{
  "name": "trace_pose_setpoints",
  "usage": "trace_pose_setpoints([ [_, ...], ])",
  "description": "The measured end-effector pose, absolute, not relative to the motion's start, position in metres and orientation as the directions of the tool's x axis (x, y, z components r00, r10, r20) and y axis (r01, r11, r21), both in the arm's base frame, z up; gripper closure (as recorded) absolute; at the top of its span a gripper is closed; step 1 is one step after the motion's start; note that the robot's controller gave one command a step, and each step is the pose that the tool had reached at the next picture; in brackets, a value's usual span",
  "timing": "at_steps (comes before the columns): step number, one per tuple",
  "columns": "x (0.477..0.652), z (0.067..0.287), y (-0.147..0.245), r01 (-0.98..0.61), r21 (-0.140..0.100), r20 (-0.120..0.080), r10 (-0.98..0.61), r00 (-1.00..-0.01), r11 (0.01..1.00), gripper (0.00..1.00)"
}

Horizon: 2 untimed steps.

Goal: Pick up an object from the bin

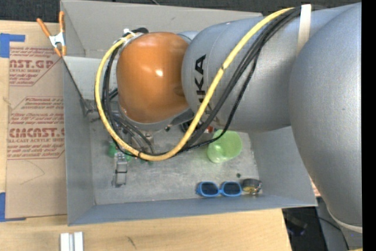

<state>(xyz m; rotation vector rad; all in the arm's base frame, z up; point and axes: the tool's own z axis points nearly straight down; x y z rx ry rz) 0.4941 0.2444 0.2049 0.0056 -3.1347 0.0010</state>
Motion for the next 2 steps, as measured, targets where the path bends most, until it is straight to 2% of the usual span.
trace_pose_setpoints([
  [1,0.496,0.209,0.243,-0.001,0.001,0.0,-0.001,-1.0,1.0,1.0],
  [2,0.483,0.161,0.242,-0.325,0.001,0.002,-0.325,-0.946,0.946,1.0],
])
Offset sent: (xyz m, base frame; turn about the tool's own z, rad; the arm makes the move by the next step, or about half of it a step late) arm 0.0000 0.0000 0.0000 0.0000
